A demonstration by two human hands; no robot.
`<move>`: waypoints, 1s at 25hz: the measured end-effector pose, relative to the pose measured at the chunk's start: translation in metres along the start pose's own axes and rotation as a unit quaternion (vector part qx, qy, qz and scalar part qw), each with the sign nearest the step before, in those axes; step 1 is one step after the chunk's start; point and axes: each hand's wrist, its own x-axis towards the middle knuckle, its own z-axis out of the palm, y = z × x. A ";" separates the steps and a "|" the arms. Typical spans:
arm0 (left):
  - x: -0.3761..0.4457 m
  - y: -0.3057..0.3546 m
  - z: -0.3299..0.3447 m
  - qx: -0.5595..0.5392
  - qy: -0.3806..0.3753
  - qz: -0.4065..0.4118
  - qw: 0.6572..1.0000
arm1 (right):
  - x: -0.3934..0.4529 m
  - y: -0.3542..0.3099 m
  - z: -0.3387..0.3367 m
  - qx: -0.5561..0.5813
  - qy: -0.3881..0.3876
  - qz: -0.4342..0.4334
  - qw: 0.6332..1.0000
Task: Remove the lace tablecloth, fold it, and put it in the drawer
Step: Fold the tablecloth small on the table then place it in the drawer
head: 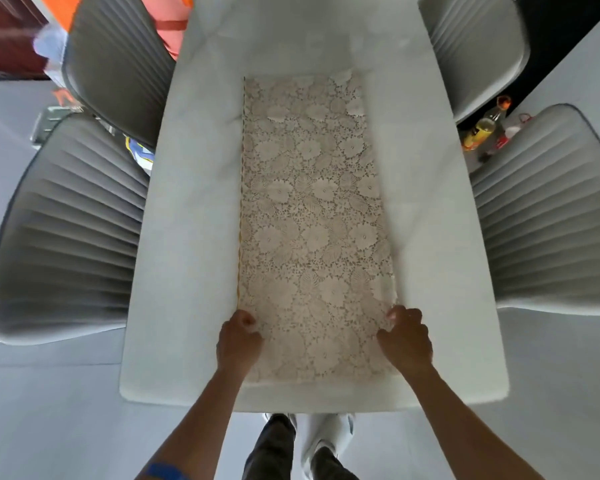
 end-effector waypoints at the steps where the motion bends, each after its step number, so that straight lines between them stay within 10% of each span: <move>1: -0.001 -0.002 -0.001 -0.038 -0.002 -0.004 0.999 | 0.003 0.004 -0.003 0.052 -0.001 0.005 0.999; 12: -0.031 -0.006 -0.094 -0.207 -0.159 -0.114 0.959 | 0.002 0.033 -0.097 0.336 -0.311 0.023 0.889; 18: 0.039 0.043 -0.132 -0.289 -0.215 -0.014 0.933 | 0.060 -0.040 -0.131 0.431 -0.250 -0.016 0.867; 25: 0.132 0.062 -0.084 -0.201 -0.048 -0.018 0.978 | 0.135 -0.089 -0.082 0.324 -0.033 0.033 0.945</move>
